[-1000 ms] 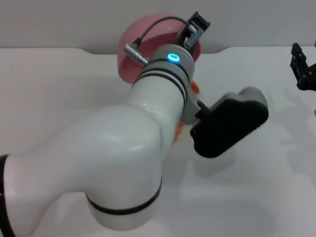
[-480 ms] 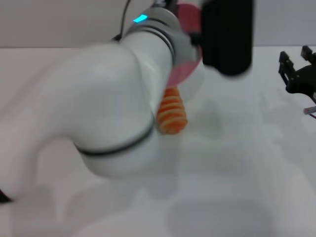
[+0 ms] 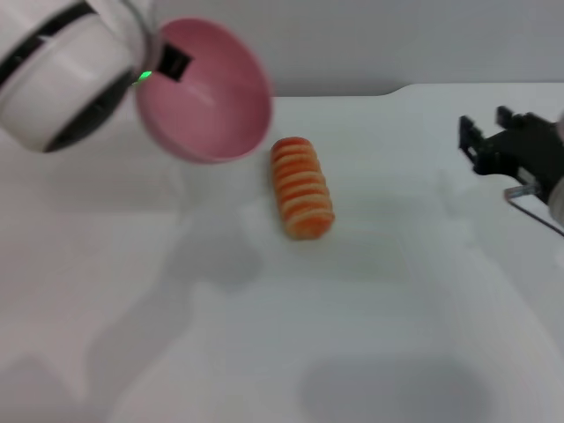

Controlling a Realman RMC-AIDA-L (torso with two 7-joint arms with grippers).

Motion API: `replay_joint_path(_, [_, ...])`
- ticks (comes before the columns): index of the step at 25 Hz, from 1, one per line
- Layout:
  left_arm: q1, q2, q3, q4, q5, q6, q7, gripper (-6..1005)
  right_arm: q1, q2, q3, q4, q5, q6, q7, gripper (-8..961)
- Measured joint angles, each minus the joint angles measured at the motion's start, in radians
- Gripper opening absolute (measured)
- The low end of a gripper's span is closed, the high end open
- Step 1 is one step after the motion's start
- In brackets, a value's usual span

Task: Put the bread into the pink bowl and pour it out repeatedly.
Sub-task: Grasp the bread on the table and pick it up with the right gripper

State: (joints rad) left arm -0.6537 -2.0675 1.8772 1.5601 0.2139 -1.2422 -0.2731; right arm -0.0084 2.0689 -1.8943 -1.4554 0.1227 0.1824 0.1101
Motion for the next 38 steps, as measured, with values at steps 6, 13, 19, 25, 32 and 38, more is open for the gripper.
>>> replay_joint_path(6, [0.038, 0.0, -0.046, 0.003, -0.039, -0.028, -0.014, 48, 0.136, 0.001, -0.013, 0.038, 0.09, 0.183, -0.01, 473])
replay_joint_path(13, [0.089, 0.003, -0.08, -0.006, -0.113, -0.032, -0.023, 48, 0.201, 0.004, -0.054, 0.049, 0.155, 0.189, -0.004, 731])
replay_joint_path(19, [0.119, 0.006, -0.108, -0.019, -0.135, -0.04, -0.016, 48, 0.274, 0.001, -0.062, 0.096, 0.261, 0.249, -0.009, 744])
replay_joint_path(25, [0.111, 0.006, -0.104, -0.03, -0.136, -0.03, -0.016, 48, 0.319, 0.005, -0.119, 0.152, 0.329, 0.242, -0.009, 742])
replay_joint_path(32, [0.081, 0.005, -0.098, -0.069, -0.138, -0.018, -0.015, 48, 0.374, 0.007, -0.149, 0.226, 0.4, 0.233, -0.009, 740])
replay_joint_path(38, [0.076, 0.004, -0.098, -0.082, -0.139, 0.002, -0.015, 48, 0.432, 0.006, -0.152, 0.316, 0.464, 0.229, -0.009, 738])
